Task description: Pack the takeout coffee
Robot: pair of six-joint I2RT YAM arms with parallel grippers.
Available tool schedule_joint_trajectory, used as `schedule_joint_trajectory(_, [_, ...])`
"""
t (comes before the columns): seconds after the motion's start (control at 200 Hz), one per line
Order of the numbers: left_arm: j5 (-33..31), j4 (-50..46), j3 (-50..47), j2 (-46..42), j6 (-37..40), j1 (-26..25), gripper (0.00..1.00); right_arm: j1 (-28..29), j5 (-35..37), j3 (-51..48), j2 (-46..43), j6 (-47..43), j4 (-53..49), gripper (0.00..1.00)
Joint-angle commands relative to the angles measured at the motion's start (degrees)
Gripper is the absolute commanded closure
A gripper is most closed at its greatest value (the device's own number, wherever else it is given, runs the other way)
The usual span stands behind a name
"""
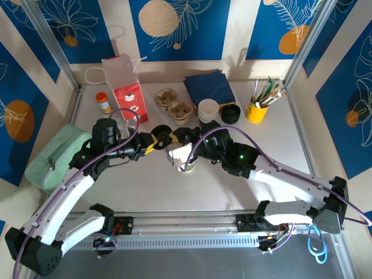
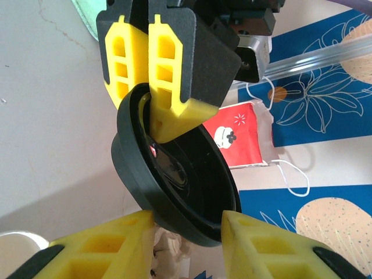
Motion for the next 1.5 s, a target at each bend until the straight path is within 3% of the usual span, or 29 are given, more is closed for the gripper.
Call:
schedule_joint_trajectory(0.0, [0.82,-0.41,1.79,0.06,1.52,0.50,0.84,-0.38,-1.97,2.06,0.71,-1.53,-0.94,0.65])
schedule_joint_trajectory(0.385, [1.35,0.06,1.62,-0.12,1.49,0.49,0.84,0.32,0.23,3.18,3.07,-2.73,-4.74,0.80])
schedule_joint_trajectory(1.07, [2.78,0.42,2.39,0.20,1.74,0.50,0.83,2.12,4.27,0.32,4.69,-7.30,-6.32,0.79])
schedule_joint_trajectory(1.496, [3.53,0.64,2.93,-0.11,1.92,0.51,0.72,2.89,4.46,0.13,3.42,-3.90,-7.30,1.00])
